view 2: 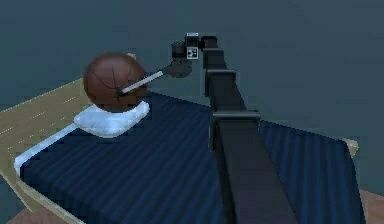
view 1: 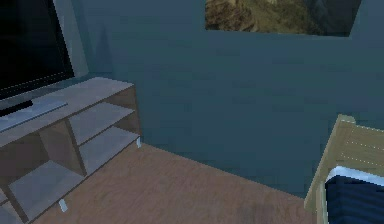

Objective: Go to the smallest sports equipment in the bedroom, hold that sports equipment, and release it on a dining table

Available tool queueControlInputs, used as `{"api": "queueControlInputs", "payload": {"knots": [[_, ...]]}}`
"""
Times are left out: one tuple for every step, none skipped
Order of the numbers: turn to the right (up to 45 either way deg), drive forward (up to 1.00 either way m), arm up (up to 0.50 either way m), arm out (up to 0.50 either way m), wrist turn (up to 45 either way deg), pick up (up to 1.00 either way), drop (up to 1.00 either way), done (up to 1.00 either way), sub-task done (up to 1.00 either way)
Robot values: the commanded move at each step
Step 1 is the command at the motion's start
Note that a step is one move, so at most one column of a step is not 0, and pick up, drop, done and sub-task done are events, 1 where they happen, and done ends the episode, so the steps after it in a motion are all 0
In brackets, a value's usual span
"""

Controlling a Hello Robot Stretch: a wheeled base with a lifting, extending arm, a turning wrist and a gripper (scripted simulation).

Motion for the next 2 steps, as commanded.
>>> {"api": "queueControlInputs", "payload": {"knots": [[0.0, 0.0, 0.0, 0.0, -45.0, 0.0, 0.0, 0.0, 0.0], [0.0, 0.0, 0.0, 0.0, -21.0, 0.0, 0.0, 0.0, 0.0]]}}
